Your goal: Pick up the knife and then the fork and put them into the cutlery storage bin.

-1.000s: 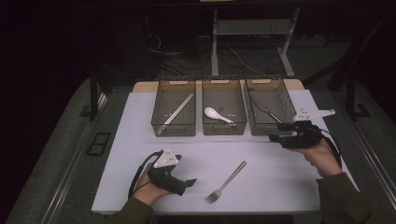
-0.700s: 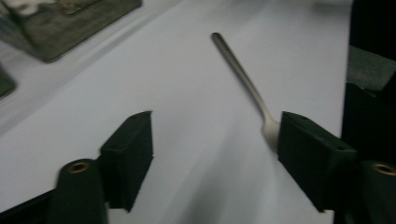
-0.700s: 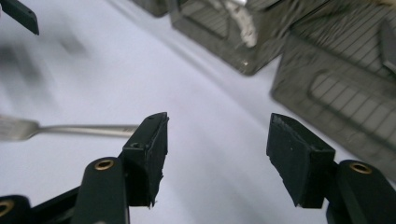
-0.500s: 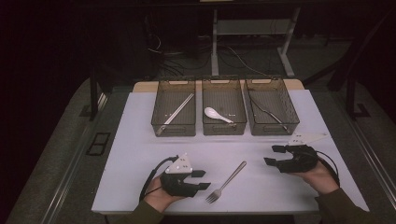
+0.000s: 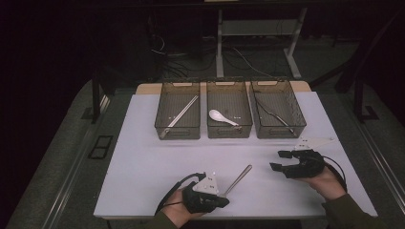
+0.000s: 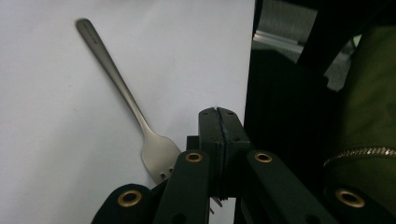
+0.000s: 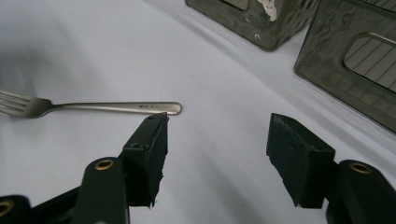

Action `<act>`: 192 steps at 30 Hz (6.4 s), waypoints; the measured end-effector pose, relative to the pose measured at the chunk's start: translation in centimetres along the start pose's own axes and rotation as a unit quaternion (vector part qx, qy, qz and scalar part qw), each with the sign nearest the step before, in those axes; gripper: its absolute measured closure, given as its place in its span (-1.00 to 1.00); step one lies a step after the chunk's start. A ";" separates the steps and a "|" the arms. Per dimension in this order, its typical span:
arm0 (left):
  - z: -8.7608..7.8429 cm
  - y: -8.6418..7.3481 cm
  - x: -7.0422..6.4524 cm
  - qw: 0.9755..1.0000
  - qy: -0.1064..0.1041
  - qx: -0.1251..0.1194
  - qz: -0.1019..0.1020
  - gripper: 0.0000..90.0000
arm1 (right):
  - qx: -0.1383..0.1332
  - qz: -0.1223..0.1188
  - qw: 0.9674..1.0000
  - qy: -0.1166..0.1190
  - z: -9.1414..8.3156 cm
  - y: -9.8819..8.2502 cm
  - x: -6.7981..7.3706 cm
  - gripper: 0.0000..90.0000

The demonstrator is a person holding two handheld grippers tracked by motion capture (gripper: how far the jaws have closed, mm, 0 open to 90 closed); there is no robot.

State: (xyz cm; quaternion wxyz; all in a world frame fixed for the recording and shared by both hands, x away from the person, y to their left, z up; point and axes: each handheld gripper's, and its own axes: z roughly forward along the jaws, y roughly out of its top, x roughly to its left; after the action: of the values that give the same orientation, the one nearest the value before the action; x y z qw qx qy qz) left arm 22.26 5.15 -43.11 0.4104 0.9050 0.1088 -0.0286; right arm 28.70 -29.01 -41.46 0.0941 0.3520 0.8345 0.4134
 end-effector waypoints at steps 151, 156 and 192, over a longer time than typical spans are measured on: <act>-6.9 -4.0 6.0 0.983 0.138 -0.109 -0.057 -0.58 | 0.135 -0.174 0.970 0.106 4.8 3.9 3.7 0.93; -7.0 -4.7 5.9 0.977 0.163 -0.106 -0.086 -0.85 | 0.117 -0.140 0.980 0.074 3.9 4.2 2.7 0.93; -6.6 -5.0 5.9 0.975 0.180 -0.092 -0.093 -1.00 | -0.026 -0.014 0.998 -0.050 -0.7 8.4 -4.5 0.93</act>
State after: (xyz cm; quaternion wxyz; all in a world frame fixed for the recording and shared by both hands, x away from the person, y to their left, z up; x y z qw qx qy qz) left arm 26.68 14.27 -43.25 0.4613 0.8394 0.2669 0.1063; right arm 35.97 -28.96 -35.32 0.1507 0.3576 0.8228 0.4153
